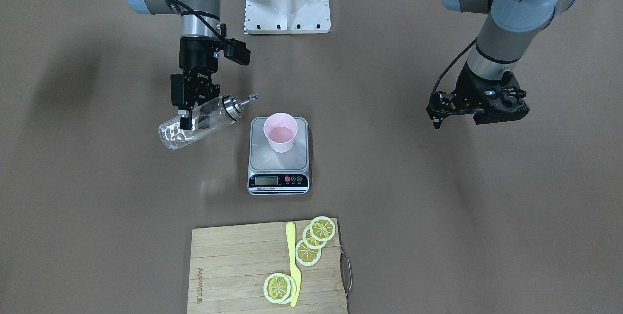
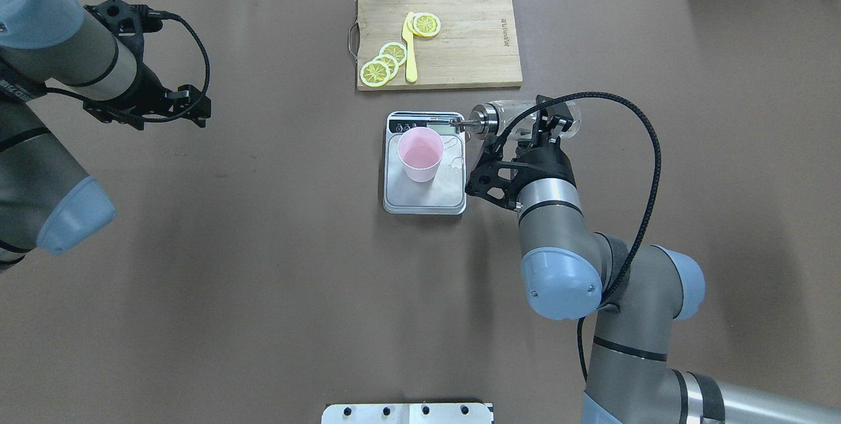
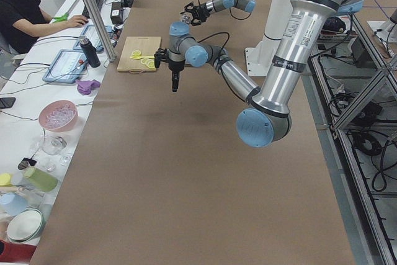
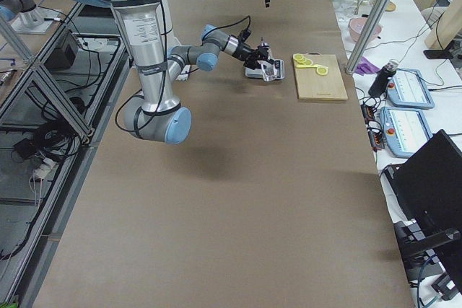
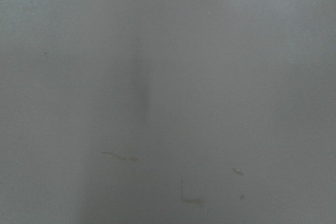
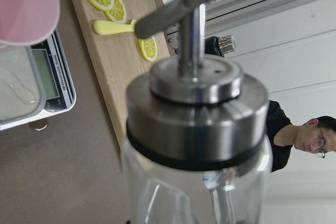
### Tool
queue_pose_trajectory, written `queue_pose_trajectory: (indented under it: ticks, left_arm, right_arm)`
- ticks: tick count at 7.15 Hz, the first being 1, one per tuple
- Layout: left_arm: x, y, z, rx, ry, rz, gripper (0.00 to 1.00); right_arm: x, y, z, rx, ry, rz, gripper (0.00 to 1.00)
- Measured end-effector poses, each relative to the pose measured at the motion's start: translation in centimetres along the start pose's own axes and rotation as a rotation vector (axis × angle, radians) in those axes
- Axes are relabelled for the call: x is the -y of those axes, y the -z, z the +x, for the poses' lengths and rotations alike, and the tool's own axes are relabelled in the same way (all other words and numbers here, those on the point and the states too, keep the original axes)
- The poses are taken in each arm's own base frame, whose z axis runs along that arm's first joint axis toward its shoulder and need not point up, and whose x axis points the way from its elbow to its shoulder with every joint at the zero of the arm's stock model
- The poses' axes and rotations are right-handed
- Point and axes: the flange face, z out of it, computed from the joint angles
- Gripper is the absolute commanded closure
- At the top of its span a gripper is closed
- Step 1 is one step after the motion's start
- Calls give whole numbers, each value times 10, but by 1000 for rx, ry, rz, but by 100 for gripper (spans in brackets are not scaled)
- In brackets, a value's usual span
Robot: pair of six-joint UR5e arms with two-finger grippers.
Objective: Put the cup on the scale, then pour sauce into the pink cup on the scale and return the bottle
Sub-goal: 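Tilt the bottle spout over the pink cup with the right gripper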
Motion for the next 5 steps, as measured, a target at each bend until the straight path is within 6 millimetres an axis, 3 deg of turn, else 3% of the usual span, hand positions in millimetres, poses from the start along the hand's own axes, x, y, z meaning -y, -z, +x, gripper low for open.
queue_pose_trajectory:
  ticks: [3,5]
  left_arm:
    - [0,-4,-3,8,1,-3,2]
    - [0,-6,-5,13,3,-6,2]
  right_arm:
    - [4,-3,-3,-52,209,-43,100]
    - [19,-6,1,-77,281,-70,100]
